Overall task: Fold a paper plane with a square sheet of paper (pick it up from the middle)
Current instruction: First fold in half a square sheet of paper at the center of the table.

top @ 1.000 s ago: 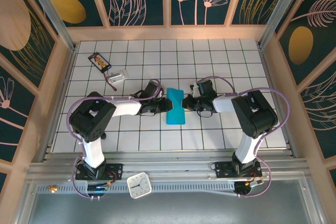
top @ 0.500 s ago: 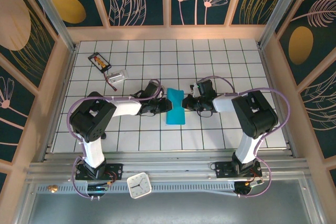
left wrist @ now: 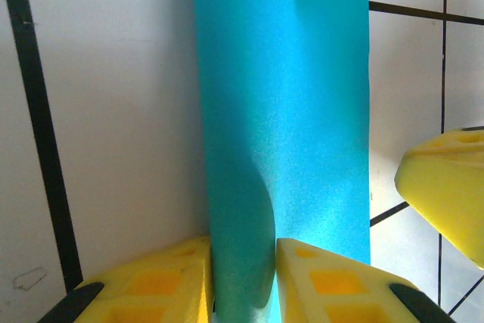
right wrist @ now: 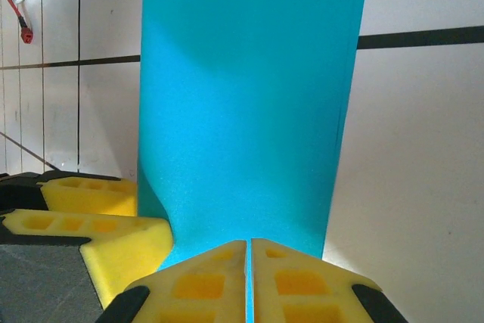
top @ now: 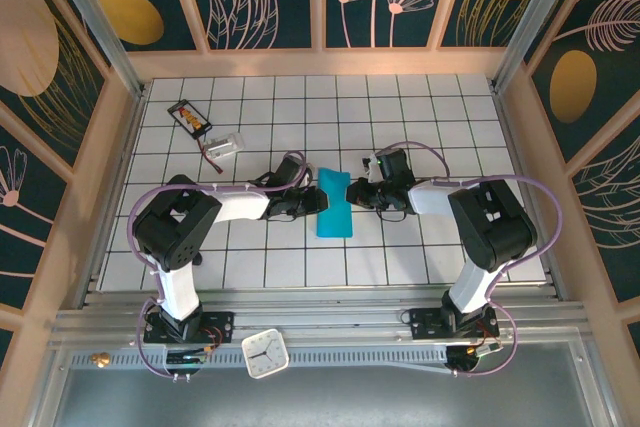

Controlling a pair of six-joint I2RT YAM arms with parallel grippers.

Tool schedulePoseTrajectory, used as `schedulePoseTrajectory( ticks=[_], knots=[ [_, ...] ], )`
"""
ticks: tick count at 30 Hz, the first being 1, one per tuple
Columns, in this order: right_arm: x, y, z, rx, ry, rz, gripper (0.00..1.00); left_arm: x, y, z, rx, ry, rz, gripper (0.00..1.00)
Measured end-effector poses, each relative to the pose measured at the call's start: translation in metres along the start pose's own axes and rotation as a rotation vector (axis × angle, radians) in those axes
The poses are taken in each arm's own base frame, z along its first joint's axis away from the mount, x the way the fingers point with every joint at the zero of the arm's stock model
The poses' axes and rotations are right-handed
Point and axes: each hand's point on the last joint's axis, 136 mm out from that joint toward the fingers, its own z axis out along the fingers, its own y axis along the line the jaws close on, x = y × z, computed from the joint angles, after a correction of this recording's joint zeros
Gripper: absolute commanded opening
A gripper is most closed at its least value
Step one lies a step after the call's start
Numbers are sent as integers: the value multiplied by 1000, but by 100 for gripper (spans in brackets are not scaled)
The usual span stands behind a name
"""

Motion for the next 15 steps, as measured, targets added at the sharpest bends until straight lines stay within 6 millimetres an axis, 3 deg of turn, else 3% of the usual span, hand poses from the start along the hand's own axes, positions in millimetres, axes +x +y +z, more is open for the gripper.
schedulePoseTrajectory(
  ticks=[8,15],
  knots=[
    [6,6,3,-14,20,-10,9,1,0,0,1,6,-7,26],
    [14,-6,12,8,51,11,7,1,0,0,1,6,-7,26]
  ],
)
